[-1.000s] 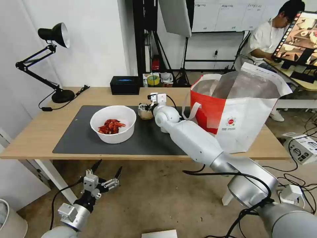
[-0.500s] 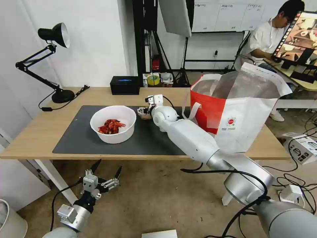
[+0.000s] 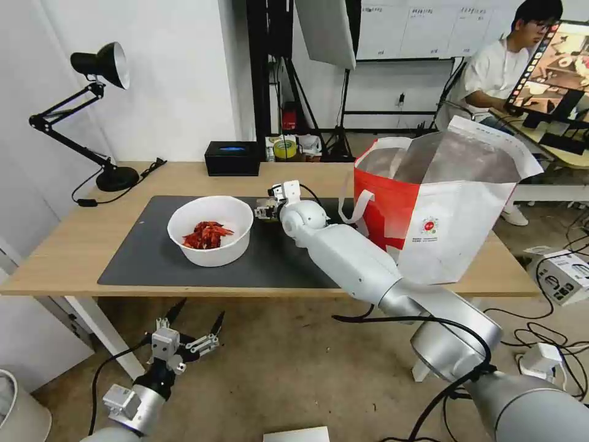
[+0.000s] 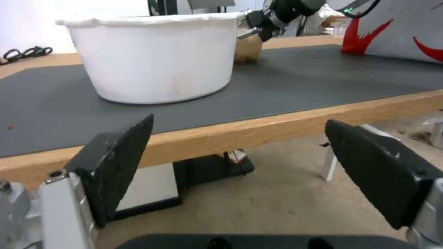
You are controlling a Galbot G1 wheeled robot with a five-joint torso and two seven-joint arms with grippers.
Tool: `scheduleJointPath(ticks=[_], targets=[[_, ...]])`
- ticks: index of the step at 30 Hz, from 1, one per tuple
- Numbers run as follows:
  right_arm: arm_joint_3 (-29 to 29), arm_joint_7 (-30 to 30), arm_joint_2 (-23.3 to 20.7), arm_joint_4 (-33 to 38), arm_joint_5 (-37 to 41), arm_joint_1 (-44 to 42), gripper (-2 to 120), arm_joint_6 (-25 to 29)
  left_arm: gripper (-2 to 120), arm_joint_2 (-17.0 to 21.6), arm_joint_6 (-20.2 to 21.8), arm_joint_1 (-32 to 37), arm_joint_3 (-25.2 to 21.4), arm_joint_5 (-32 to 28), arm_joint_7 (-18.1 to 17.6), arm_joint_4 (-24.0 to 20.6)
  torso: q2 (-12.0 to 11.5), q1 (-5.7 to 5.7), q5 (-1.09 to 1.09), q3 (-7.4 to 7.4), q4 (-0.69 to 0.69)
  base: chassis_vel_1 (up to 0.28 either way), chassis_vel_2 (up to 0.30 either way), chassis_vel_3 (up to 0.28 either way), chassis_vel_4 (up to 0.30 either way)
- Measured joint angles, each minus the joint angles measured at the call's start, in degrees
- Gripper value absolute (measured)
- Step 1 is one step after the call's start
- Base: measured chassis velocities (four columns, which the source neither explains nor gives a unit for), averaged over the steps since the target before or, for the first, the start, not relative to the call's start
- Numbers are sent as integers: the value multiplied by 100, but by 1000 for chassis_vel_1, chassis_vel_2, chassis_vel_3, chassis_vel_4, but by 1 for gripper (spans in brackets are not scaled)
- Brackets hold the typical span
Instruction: Pick up the trash from the table and place it into the takeout bag.
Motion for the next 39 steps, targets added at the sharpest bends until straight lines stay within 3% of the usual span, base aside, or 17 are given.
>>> scheduleJointPath(ticks=[19, 39], targets=[[11, -142, 82, -230, -14, 71, 97, -211, 100, -26, -52, -4, 2, 8, 1, 0, 0, 0, 0, 0, 0, 0, 0, 0, 0], [64, -72, 117, -251, -16, -13, 28, -197, 100, -14, -106, 7, 34, 20, 1, 33, 0, 0, 0, 0, 0, 0, 0, 0, 0]])
